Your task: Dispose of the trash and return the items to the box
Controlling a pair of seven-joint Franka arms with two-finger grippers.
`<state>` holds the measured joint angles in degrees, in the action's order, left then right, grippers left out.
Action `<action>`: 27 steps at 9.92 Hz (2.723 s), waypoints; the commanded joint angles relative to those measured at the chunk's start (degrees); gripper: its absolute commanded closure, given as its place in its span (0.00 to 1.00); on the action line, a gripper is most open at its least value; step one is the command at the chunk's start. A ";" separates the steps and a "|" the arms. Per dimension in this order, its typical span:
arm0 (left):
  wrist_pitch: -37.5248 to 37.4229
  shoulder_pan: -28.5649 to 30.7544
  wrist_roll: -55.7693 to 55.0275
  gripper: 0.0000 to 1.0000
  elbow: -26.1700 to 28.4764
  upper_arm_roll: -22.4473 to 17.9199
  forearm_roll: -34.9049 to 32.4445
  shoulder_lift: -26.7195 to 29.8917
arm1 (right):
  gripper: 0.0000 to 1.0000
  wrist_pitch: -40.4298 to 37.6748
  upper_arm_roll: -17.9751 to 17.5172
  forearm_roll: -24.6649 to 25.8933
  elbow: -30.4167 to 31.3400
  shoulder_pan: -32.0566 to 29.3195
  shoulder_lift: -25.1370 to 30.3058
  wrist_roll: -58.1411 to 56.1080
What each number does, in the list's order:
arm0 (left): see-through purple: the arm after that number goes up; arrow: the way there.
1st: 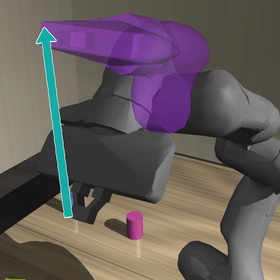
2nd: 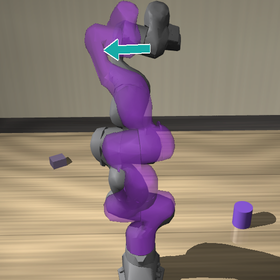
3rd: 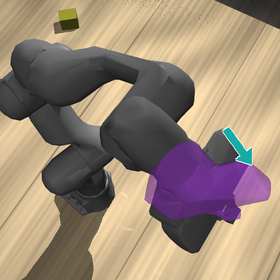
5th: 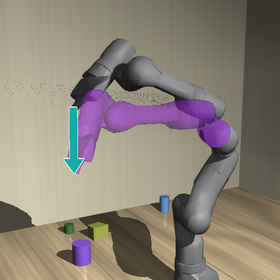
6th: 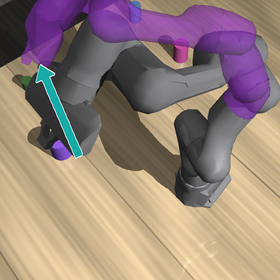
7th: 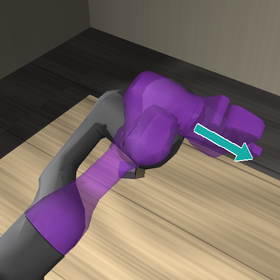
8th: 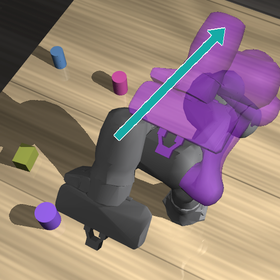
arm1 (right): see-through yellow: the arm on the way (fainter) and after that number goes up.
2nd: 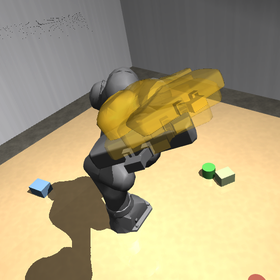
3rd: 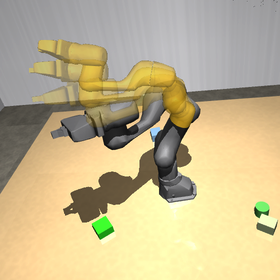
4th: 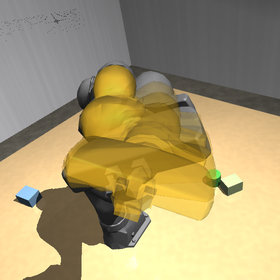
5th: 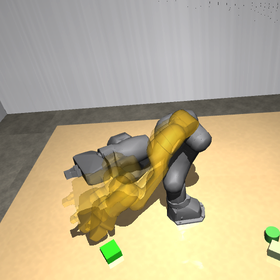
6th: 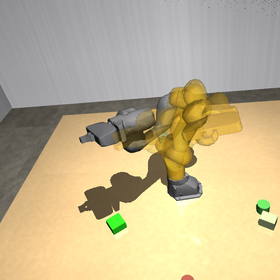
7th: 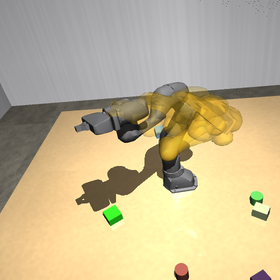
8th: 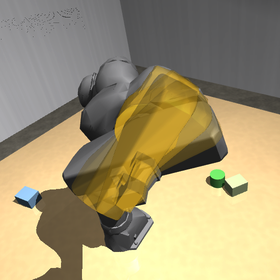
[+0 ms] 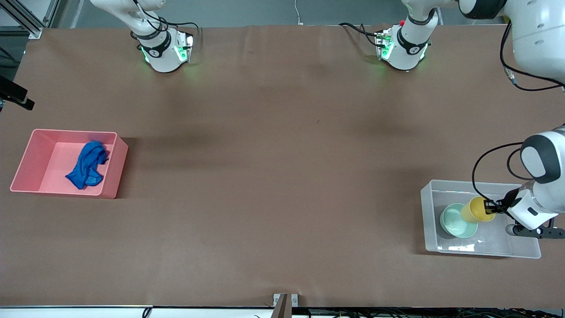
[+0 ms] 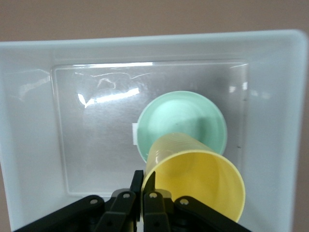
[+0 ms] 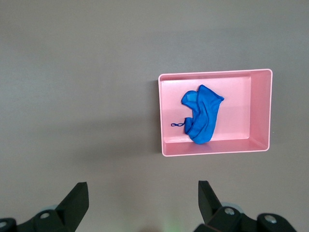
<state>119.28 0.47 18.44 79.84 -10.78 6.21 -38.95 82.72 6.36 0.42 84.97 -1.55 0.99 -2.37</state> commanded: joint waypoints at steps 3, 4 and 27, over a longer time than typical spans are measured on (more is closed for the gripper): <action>4.71 0.06 5.02 0.99 -1.36 -0.47 6.79 -5.26 | 0.00 -0.36 -0.47 -0.07 0.19 -0.56 0.60 -0.44; 5.87 -0.03 5.11 0.95 -0.75 -0.47 6.80 -5.61 | 0.00 -0.36 -0.47 -0.07 0.19 -0.56 0.60 -0.44; -38.33 -3.36 -15.10 0.01 3.21 11.06 -4.63 40.70 | 0.00 -0.36 -0.47 -0.07 0.19 -0.56 0.60 -0.44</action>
<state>81.24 -1.45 3.47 79.98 1.85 0.84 1.31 82.67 6.31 0.42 84.96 -1.62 0.99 -2.43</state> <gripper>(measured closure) 0.013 0.000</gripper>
